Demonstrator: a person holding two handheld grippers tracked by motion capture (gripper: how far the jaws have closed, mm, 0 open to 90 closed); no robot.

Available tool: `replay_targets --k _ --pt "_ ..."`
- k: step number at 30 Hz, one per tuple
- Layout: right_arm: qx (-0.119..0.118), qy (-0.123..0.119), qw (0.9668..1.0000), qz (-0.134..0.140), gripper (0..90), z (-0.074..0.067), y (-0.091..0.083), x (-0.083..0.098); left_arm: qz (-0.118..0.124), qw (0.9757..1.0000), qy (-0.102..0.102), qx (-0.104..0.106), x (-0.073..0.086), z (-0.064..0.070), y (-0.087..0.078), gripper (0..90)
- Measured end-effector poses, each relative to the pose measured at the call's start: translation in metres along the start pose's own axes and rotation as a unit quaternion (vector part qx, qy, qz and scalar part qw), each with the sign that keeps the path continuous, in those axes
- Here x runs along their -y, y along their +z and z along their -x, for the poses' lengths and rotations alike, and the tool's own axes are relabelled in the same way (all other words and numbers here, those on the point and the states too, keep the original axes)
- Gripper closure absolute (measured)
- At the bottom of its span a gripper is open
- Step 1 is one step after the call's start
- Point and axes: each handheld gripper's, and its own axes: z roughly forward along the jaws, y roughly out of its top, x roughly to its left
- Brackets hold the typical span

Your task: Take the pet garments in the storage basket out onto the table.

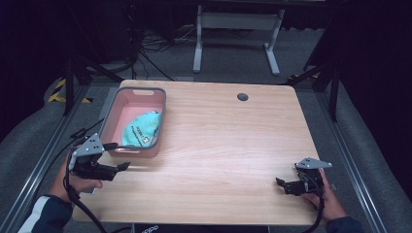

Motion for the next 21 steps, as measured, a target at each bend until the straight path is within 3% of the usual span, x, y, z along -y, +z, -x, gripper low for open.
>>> replay_targets --k 7,21 --pt "0.000 0.000 1.0000 0.000 0.6 0.000 0.000 0.000 -0.016 0.9998 0.000 -0.012 -0.022 -0.015 0.007 19.4" --pt "0.000 0.000 1.0000 0.000 0.6 0.000 0.000 0.000 -0.070 0.9974 -0.004 -0.017 -0.049 -0.045 0.046 18.9"
